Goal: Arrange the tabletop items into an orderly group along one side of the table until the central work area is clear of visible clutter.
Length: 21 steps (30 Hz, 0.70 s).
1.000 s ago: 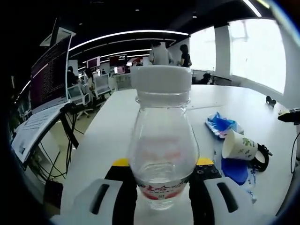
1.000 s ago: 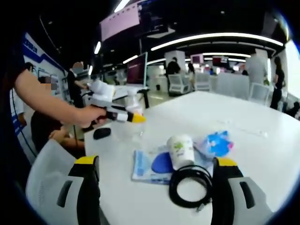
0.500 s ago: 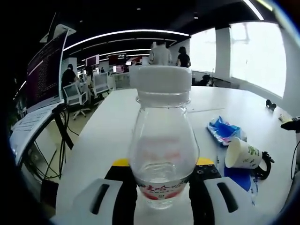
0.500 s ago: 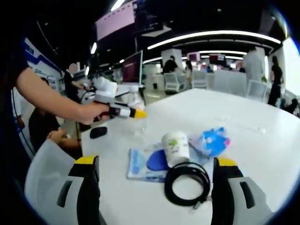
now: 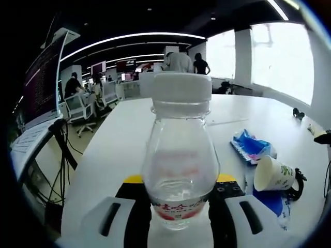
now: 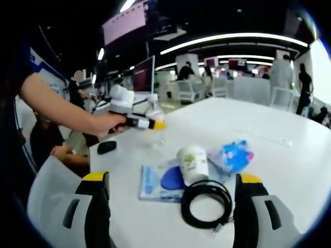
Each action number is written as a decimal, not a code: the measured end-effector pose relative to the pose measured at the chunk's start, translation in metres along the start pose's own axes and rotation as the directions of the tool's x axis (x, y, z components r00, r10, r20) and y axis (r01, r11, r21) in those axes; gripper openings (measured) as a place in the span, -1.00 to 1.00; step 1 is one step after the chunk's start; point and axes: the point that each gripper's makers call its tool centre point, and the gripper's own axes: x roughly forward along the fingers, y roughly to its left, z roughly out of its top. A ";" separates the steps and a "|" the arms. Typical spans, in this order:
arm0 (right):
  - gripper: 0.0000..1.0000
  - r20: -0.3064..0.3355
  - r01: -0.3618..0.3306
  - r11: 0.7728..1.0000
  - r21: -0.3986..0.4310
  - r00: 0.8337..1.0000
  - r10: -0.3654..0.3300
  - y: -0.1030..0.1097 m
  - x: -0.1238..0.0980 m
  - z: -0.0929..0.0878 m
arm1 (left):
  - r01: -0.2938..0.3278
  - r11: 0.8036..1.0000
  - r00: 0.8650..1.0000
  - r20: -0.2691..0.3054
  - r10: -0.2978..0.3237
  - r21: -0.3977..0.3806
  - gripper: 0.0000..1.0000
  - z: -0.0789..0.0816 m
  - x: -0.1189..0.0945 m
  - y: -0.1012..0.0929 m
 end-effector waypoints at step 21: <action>0.98 0.003 -0.020 1.000 -0.002 1.000 0.020 -0.005 0.007 0.003 | -0.028 1.000 1.000 0.002 0.028 -0.002 -0.17 0.006 0.024 0.022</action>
